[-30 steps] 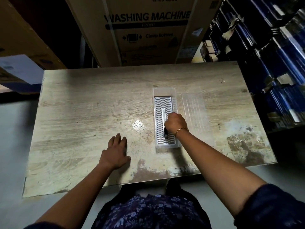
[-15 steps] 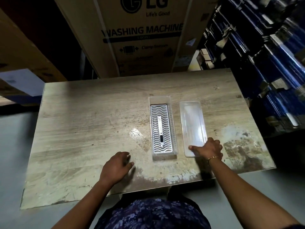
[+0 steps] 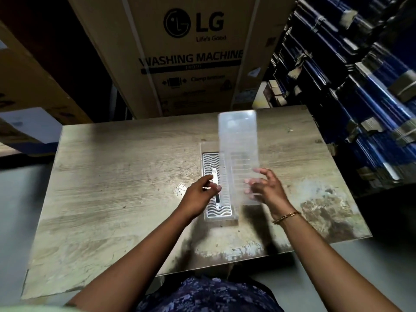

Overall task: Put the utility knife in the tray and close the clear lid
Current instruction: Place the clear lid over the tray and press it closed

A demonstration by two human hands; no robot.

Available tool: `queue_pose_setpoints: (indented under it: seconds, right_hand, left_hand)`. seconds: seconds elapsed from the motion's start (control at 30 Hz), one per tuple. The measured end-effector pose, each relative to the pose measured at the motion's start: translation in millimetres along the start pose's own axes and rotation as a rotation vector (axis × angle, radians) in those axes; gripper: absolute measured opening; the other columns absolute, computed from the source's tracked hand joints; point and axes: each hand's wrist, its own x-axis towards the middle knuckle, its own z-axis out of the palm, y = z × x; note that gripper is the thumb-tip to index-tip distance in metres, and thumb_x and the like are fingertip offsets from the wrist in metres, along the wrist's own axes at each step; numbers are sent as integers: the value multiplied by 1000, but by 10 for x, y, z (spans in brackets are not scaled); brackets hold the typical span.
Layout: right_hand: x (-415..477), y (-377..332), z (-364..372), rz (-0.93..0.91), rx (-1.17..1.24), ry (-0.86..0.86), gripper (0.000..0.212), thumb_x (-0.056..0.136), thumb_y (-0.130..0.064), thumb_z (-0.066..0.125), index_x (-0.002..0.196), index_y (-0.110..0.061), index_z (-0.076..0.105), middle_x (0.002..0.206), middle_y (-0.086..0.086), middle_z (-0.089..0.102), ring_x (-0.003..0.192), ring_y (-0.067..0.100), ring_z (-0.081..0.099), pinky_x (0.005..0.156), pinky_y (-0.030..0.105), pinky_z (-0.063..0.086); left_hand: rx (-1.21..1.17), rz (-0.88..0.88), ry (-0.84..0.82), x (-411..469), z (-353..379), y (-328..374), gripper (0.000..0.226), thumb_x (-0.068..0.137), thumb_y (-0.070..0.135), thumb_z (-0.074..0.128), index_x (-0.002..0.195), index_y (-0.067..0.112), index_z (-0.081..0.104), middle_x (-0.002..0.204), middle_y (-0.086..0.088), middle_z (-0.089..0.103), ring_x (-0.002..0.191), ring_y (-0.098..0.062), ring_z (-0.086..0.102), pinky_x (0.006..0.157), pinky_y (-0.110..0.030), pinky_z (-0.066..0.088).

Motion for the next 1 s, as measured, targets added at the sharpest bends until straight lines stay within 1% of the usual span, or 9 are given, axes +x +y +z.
queue_pose_setpoints:
  seconds: [0.1,0.17,0.23,0.3,0.37,0.47,0.63,0.83,1.0]
  right_hand:
    - [47,124,241,19,-143,-16,40,87,-12,69,124,-21,55,113,7,70,81,19,67,59,25,51]
    - [105,238,300,-19,-315,9,40,86,-21,71,124,-21,59,119,7,66,96,22,66,74,32,56]
    - [133,326,316,-49,-449,10,37,83,-26,72,119,-22,63,119,7,63,104,24,64,93,40,54]
    - [140,405,331,-62,-533,4,34,83,-27,72,116,-21,64,120,5,60,106,21,62,98,41,51]
    - [131,470,358,-56,-574,4,33,83,-28,71,114,-21,64,118,3,62,107,20,62,98,41,50]
    - [105,520,398,-45,-596,24,36,84,-25,70,118,-20,61,117,3,63,106,21,62,95,38,51]
    - [108,558,395,-5,-613,46,41,87,-21,69,125,-14,57,105,-1,61,96,18,61,84,26,45]
    - [116,559,382,16,-647,56,44,85,-29,71,125,-16,58,99,1,62,90,20,61,83,30,48]
    - [90,570,402,-20,-698,36,45,85,-33,70,126,-20,59,89,-3,61,88,22,64,83,37,54]
  left_hand:
    - [-46,-42,63,58,10,-44,47,86,7,71,131,14,58,92,0,59,82,-21,63,77,-42,57]
    - [-21,-62,112,57,-28,-137,47,84,0,70,128,10,59,87,-2,58,74,-20,62,71,-40,59]
    - [31,-66,139,33,-51,-225,45,83,0,71,125,11,60,86,-2,59,69,-17,62,69,-41,60]
    - [75,-58,157,14,-47,-294,44,83,1,71,124,15,61,87,-1,60,66,-15,61,71,-44,61]
    - [124,-55,172,13,-28,-359,45,83,3,71,125,16,61,86,1,62,68,-18,63,75,-47,61]
    - [205,-52,169,6,-3,-454,49,80,9,72,127,16,60,88,3,63,80,-26,67,82,-53,58]
    - [256,-40,182,20,44,-541,47,81,13,72,126,19,60,94,3,62,83,-25,67,80,-55,59]
    - [237,-56,206,40,38,-545,36,86,18,68,121,22,63,96,2,67,74,-26,68,81,-54,59]
    - [208,-71,186,41,28,-572,42,79,18,72,120,21,63,95,5,67,80,-25,70,81,-54,59]
